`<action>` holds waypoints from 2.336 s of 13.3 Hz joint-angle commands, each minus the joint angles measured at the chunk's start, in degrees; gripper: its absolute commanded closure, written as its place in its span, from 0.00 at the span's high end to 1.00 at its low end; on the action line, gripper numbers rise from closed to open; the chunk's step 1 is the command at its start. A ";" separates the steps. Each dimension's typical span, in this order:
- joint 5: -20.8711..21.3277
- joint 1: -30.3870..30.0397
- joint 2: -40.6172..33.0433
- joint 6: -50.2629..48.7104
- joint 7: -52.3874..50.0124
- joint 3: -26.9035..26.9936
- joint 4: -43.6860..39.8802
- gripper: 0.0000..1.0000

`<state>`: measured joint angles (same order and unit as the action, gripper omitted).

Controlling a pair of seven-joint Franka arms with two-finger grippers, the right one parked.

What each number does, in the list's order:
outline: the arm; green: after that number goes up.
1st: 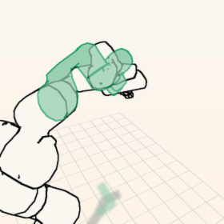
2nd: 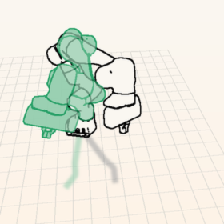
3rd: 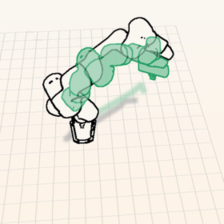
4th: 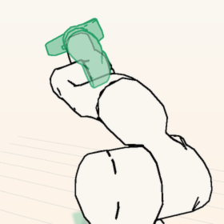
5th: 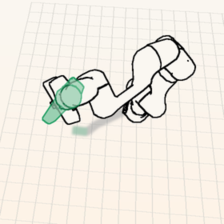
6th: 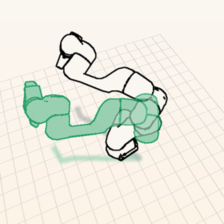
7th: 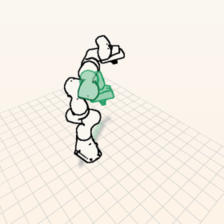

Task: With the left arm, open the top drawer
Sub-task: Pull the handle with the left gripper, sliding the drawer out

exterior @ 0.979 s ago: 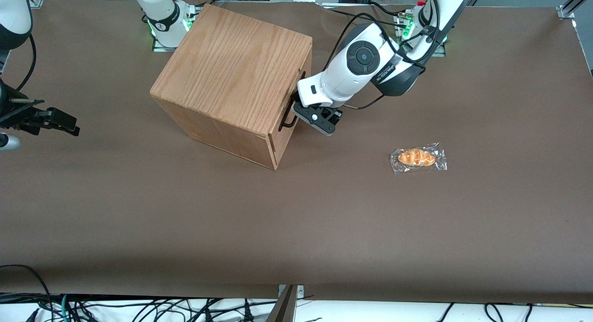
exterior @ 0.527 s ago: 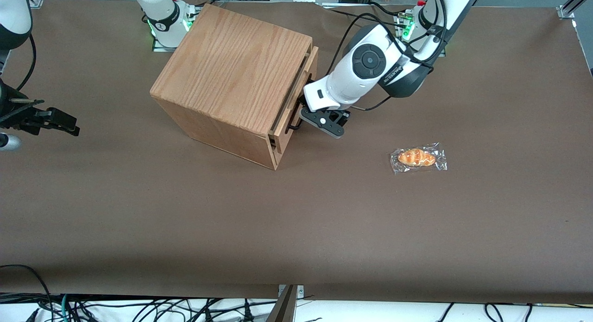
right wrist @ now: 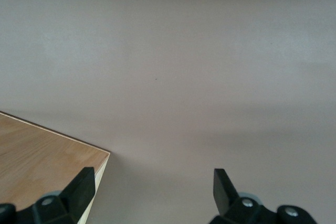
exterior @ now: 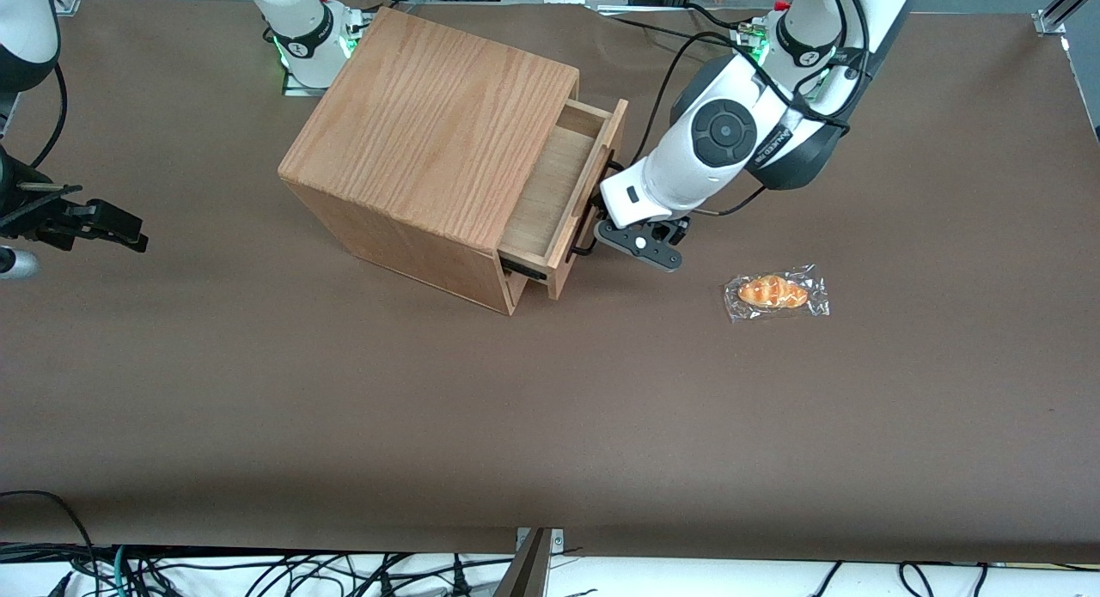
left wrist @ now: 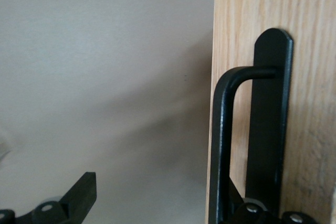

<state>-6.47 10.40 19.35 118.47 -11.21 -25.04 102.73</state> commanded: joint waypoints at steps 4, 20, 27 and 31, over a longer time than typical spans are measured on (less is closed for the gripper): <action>7.07 -1.18 -1.59 -0.96 -0.21 1.66 1.77 1.00; 8.23 -5.66 -2.73 -2.44 6.73 1.92 1.69 1.00; 8.23 -6.62 -2.91 -3.42 8.48 2.01 1.86 1.00; 8.23 -6.71 -2.91 -3.86 9.72 2.98 1.95 1.00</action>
<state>-5.59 4.46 18.52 115.76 -4.26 -24.12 103.06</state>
